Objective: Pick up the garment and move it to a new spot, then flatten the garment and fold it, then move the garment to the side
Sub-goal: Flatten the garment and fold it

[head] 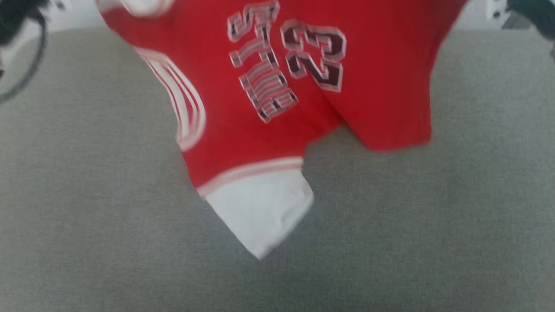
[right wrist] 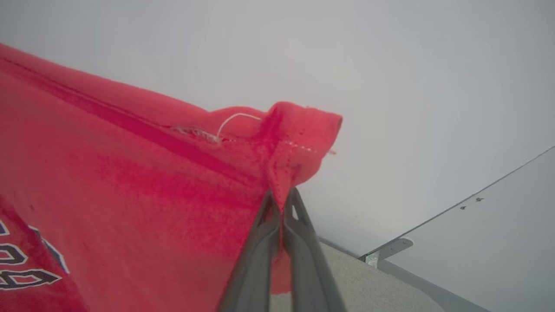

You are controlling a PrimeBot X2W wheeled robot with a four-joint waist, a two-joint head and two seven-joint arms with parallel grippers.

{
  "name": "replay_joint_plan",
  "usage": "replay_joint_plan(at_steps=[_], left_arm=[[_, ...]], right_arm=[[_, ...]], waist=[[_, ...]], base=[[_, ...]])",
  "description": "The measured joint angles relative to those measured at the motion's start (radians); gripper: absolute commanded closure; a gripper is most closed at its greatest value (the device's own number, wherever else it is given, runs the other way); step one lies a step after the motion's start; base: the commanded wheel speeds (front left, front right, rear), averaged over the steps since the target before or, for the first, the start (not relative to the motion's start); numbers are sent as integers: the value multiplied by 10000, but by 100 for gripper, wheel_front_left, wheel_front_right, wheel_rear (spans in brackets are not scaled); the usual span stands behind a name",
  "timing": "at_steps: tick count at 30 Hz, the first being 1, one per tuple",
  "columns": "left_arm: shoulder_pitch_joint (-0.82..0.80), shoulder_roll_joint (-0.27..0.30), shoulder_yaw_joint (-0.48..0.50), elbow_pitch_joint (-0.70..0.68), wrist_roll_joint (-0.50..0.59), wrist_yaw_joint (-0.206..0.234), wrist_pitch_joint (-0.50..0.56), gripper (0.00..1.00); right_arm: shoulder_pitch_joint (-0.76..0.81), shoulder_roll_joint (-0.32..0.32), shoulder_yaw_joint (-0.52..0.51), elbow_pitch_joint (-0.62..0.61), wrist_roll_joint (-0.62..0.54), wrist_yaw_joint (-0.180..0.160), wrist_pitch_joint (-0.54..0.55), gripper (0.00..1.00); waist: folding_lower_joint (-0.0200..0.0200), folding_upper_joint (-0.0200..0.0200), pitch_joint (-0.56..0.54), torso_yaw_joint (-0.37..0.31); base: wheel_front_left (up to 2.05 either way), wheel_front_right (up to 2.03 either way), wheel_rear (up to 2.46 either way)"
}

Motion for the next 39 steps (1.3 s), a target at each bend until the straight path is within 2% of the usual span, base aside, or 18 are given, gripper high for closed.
replay_joint_plan(at_steps=[6,10,16,18,20,26,32,35,39], left_arm=[[-1660,-443,167,1168,700,-67,-1195,100],[-2723,-642,259,1852,1266,-42,-2401,100],[-4140,-1009,347,2525,1990,-86,-4521,100],[-4502,-1126,422,2688,2084,-90,-4916,100],[-4711,-1225,523,2729,2242,-288,-5108,100],[-4036,-1676,399,3304,1948,-959,-5158,100],[-2622,-1902,-105,3496,1177,-1135,-4199,100],[-1587,-1854,-527,2947,514,-1141,-3419,100],[-502,-1365,-1034,2025,-176,-1145,-2615,100]], right_arm=[[-1200,593,-696,1139,-1170,2,-1327,100],[-1969,926,-1363,1942,-2008,4,-2748,100],[-3202,1081,-2656,3258,-3657,6,-4930,100],[-3453,1149,-3030,3538,-4195,6,-5386,100],[-3592,1187,-3427,3701,-4684,6,-5662,100],[-3143,1379,-4209,3969,-5774,2,-5563,100],[-2002,1559,-4497,4054,-6186,2,-5026,100],[-1227,1680,-4449,4079,-6180,0,-4842,100],[-377,1833,-4203,4088,-5912,-2,-4615,100]], waist=[[0,0,850,-258],[0,0,1473,-382],[0,0,2352,-427],[0,0,2608,-398],[1,0,2839,-344],[0,0,3123,42],[0,0,2810,309],[1,0,2522,410],[0,0,2080,529]], base=[[0,0,0],[0,0,0],[0,0,0],[0,0,0],[0,0,0],[0,0,0],[0,0,0],[0,0,0],[0,0,0]])
